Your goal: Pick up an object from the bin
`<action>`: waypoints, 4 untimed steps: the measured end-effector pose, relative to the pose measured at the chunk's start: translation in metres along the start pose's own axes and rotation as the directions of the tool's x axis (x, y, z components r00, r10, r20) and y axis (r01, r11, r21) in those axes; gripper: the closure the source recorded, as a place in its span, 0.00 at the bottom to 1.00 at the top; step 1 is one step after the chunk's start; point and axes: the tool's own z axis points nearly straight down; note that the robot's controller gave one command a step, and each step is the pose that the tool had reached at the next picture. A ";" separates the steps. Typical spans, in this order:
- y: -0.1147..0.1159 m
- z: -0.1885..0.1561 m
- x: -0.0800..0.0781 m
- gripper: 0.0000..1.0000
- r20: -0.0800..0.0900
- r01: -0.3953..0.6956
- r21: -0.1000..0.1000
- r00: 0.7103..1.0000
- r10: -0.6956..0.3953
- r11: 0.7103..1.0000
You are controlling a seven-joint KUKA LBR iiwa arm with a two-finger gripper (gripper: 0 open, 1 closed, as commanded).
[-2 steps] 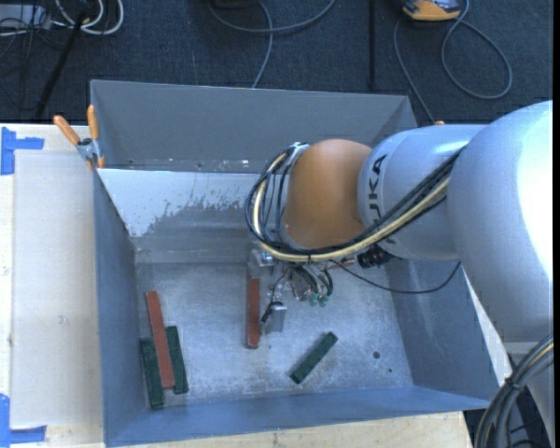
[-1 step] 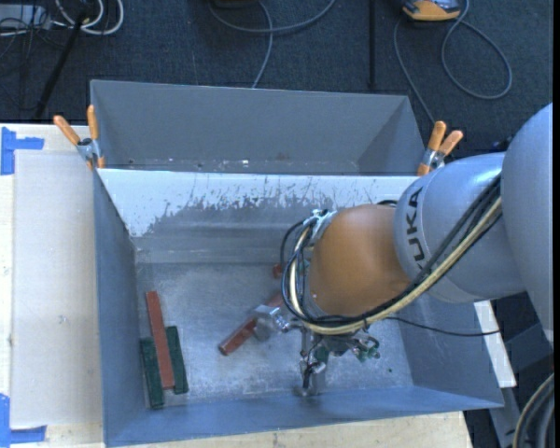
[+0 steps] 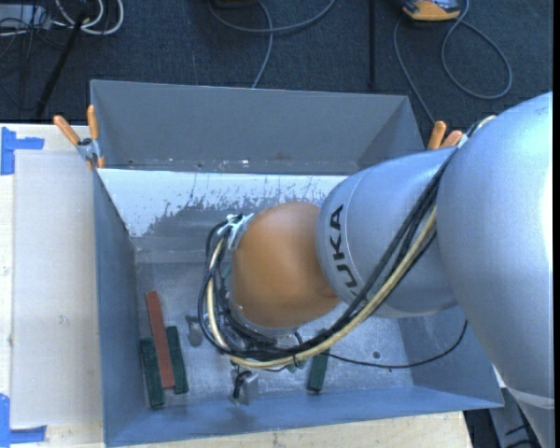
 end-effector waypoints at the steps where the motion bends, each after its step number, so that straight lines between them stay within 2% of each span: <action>1: -0.100 0.035 0.035 0.00 -0.008 0.278 0.002 0.960 -0.278 0.960; 2: -0.075 -0.038 -0.031 0.00 0.000 0.555 0.004 0.832 -0.555 0.832; 3: -0.079 0.039 -0.051 0.00 -0.006 0.773 -0.006 0.634 -0.773 0.634; 4: -0.079 0.037 -0.052 1.00 -0.004 0.771 -0.004 0.637 -0.771 0.637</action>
Offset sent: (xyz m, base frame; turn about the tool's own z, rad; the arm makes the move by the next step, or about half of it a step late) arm 0.0187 -0.1029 -0.0351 -0.2854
